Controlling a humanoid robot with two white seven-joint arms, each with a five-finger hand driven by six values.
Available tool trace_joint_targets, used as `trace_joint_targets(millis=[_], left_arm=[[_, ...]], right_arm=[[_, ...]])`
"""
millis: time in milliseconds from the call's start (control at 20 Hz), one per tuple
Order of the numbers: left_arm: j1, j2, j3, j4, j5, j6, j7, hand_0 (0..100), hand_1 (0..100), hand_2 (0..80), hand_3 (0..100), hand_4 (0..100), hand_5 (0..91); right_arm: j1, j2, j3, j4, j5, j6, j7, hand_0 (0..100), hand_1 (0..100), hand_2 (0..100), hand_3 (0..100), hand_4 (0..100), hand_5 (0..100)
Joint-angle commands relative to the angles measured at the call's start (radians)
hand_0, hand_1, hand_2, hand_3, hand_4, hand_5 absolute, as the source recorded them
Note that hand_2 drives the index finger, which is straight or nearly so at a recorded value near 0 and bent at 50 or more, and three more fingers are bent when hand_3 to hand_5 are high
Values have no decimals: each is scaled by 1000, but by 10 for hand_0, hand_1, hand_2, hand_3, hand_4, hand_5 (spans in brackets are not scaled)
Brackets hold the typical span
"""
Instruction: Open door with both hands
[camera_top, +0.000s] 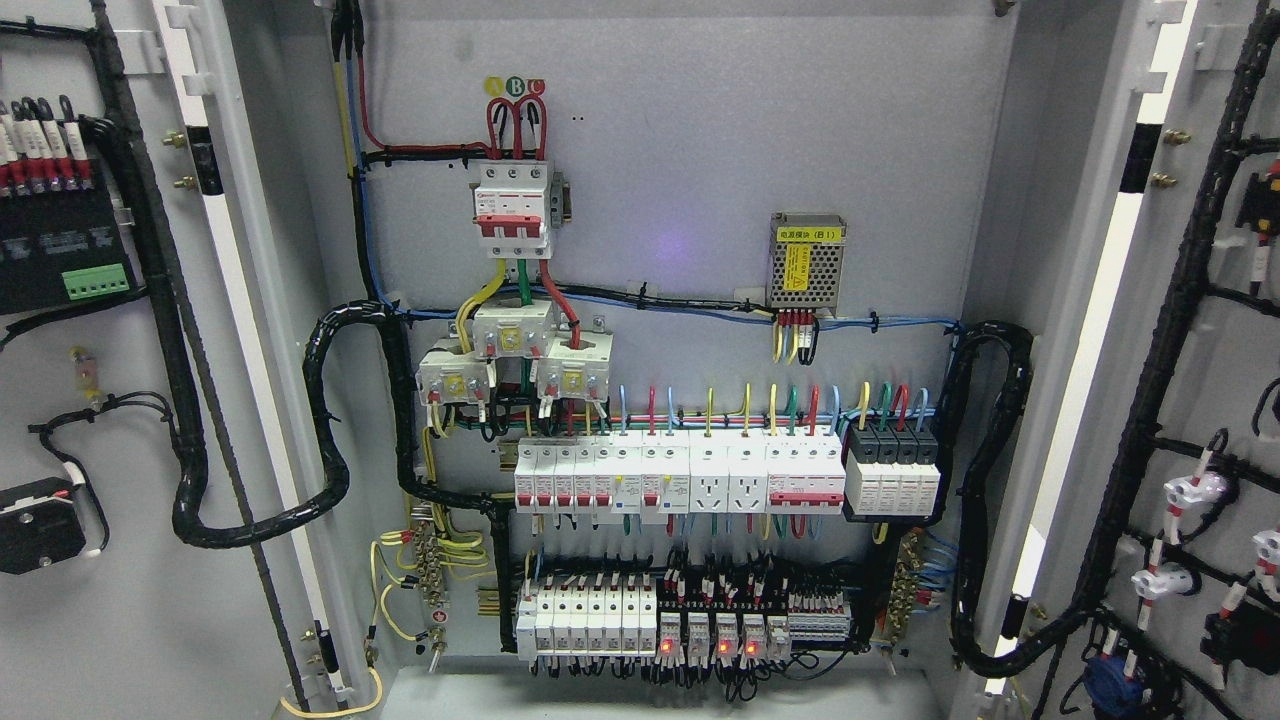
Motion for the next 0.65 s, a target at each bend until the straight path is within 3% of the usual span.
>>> trace_joint_targets(millis=[0,100,351,601], left_arm=[[1,-24,-1,255,9,46,2,0,0,0,0,0,0],[1,-24,-1,254,9,47,3,0,0,0,0,0,0],[7,-26,1,250,15,44,3,0,0,0,0,0,0],[7,-33,1,250,17,40,2,0,0,0,0,0,0]], right_arm=[[-48,71,7,300,32,90,-151,0,0,0,0,0,0],[-56,88,4,298,32,125,-183,0,0,0,0,0,0],[-82,98,2,298,28,190,-186,0,0,0,0,0,0],[-82,111,2,298,28,192,-186,0,0,0,0,0,0]])
